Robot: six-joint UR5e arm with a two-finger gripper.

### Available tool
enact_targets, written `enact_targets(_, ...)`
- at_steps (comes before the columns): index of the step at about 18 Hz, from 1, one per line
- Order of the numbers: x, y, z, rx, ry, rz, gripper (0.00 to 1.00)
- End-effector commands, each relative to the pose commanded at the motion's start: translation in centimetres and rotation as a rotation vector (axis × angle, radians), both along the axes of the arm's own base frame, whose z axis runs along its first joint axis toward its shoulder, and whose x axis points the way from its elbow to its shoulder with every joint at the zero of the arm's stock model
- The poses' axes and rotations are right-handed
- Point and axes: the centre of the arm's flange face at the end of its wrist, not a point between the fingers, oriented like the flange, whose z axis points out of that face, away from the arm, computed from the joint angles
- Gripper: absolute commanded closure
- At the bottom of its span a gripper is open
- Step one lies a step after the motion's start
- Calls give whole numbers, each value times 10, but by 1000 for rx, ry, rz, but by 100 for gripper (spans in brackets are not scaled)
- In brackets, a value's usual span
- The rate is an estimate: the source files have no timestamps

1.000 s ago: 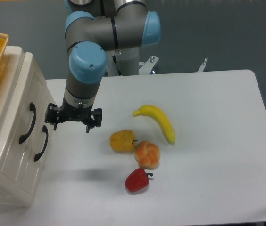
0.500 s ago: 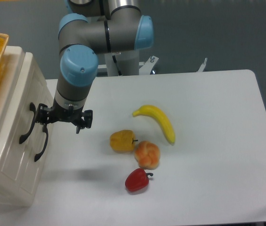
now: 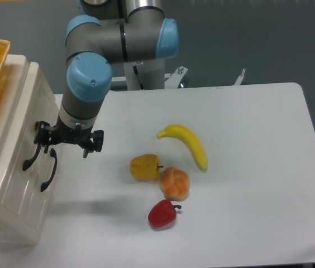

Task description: Slide open the top white drawer

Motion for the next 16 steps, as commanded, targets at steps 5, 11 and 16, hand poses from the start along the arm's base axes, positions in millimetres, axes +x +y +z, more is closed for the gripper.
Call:
enact_targets(5, 4, -2, -1, -21, -15, -4, 0)
enact_targets(11, 11, 2, -3, -3, -34, -24, 0)
enact_targets(16, 12, 4, -6, 2, -44, -28, 0)
